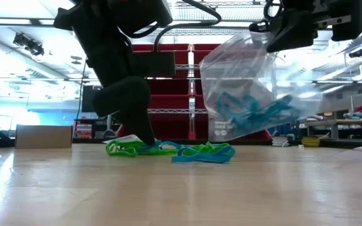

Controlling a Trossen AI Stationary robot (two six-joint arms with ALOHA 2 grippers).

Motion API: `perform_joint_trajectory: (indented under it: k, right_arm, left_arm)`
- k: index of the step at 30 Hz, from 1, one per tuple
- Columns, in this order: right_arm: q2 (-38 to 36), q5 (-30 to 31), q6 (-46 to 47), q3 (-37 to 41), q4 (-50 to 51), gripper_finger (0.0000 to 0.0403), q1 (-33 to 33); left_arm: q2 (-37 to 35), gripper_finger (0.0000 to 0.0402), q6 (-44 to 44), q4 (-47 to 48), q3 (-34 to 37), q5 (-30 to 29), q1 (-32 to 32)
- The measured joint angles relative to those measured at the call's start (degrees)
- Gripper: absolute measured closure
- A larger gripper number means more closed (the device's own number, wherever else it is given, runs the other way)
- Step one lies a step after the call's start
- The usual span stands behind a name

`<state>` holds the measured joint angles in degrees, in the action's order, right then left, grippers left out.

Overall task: Sort rubber bands
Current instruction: Put the blue rubber band into the transparent zip bag

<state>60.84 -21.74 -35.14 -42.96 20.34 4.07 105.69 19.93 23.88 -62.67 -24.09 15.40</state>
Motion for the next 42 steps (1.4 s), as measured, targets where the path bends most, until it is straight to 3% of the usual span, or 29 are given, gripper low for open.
perform_joint_trajectory:
  k: [5,13,18,27,36,42]
  right_arm:
    - [0.0,4.2,0.0,0.0,-0.2,0.0403,-1.8]
    - [0.0,7.2,-0.3,0.0,-0.8,0.0403,-3.3]
    - [0.0,7.2,-0.5,0.0,-0.8,0.0403,-3.3]
    - [0.0,7.2,-0.4,0.0,-1.6,0.0403,-3.3]
    - [0.0,7.2,-0.4,0.0,-1.8,0.0403,-3.3]
    - [0.0,7.2,-0.4,0.0,-2.4,0.0403,-3.3]
  left_arm:
    - [0.0,0.0345,0.0,-0.6,0.0,0.2,0.0]
    - [-0.1,0.0267,2.0,0.1,0.1,-2.7,0.0]
    - [-0.1,0.0259,3.4,3.2,0.1,-2.7,0.0]
    - [-0.1,0.0286,1.5,-6.6,4.1,-0.2,-0.2]
    - [-0.1,0.0317,1.3,-8.8,6.0,-0.1,-1.9]
    - [-0.1,0.0385,-2.1,-10.0,6.1,0.5,-2.3]
